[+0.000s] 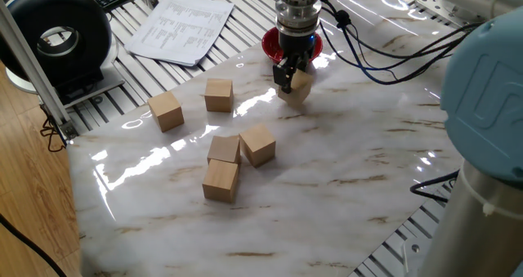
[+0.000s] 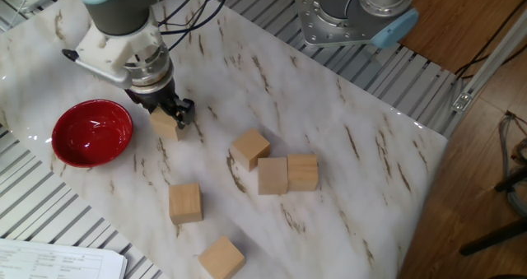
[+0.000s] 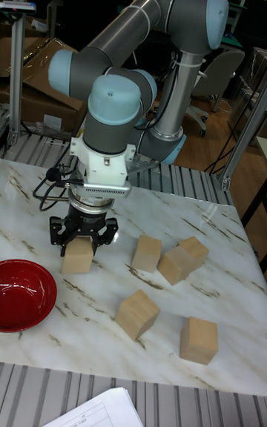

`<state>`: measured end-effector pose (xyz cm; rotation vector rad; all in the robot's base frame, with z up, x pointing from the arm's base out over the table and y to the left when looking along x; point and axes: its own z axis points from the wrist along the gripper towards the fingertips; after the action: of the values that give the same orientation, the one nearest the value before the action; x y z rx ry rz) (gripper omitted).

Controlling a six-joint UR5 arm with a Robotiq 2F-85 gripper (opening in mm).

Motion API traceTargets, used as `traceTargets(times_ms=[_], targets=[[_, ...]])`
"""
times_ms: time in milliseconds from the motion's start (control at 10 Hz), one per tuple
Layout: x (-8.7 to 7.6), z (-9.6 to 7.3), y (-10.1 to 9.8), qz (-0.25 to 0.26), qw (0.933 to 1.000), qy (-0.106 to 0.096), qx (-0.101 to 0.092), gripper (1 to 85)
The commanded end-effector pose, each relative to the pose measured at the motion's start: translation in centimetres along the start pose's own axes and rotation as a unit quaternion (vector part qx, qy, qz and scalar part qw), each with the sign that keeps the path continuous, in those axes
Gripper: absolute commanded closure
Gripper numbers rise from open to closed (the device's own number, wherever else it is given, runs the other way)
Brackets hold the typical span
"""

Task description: Stack the blocks into a pyramid shape

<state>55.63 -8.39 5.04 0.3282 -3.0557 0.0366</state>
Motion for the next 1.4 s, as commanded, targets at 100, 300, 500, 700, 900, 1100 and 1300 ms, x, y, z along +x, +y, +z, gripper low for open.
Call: traceTargets(times_ms=[100,300,500,700,900,1100,1300], targets=[[-1.4,0.7,0.1,0.075,0.9966,-0.014,-0.031,84.0],[-1.4,0.8,0.6,0.106,0.9933,-0.01,-0.047,84.0],[-1.2,1.3,0.3,0.104,0.9935,-0.003,-0.045,84.0],[-1.3,1.7,-0.1,0.11,0.9931,-0.002,-0.043,84.0],[-1.5,1.8,-0.3,0.117,0.9921,-0.005,-0.043,84.0],[-1.4,1.8,-0.6,0.114,0.9926,-0.003,-0.04,84.0],[-1.4,1.7,-0.8,0.117,0.9925,-0.003,-0.035,84.0]])
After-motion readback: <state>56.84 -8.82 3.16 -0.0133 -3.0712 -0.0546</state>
